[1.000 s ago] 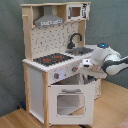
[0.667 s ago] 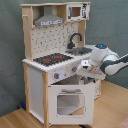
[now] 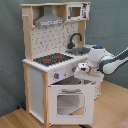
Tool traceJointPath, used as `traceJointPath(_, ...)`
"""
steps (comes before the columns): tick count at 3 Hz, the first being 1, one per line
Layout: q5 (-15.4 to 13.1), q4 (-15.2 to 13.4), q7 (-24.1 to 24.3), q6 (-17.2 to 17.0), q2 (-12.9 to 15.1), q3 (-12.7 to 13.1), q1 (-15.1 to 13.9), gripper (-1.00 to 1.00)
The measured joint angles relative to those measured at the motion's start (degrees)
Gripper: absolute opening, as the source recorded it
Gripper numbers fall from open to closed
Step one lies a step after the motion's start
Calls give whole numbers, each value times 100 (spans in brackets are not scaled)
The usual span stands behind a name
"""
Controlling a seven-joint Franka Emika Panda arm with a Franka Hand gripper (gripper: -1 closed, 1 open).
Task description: Play with the kitchen
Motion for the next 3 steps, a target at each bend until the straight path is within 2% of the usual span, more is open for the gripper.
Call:
traceJointPath(1, -16, 0, 0, 0, 140, 36, -75, 100)
traceJointPath(2, -18, 0, 0, 0, 147, 44, -90, -100)
traceJointPath(3, -22, 11, 23, -1, 163, 466, -408, -100)
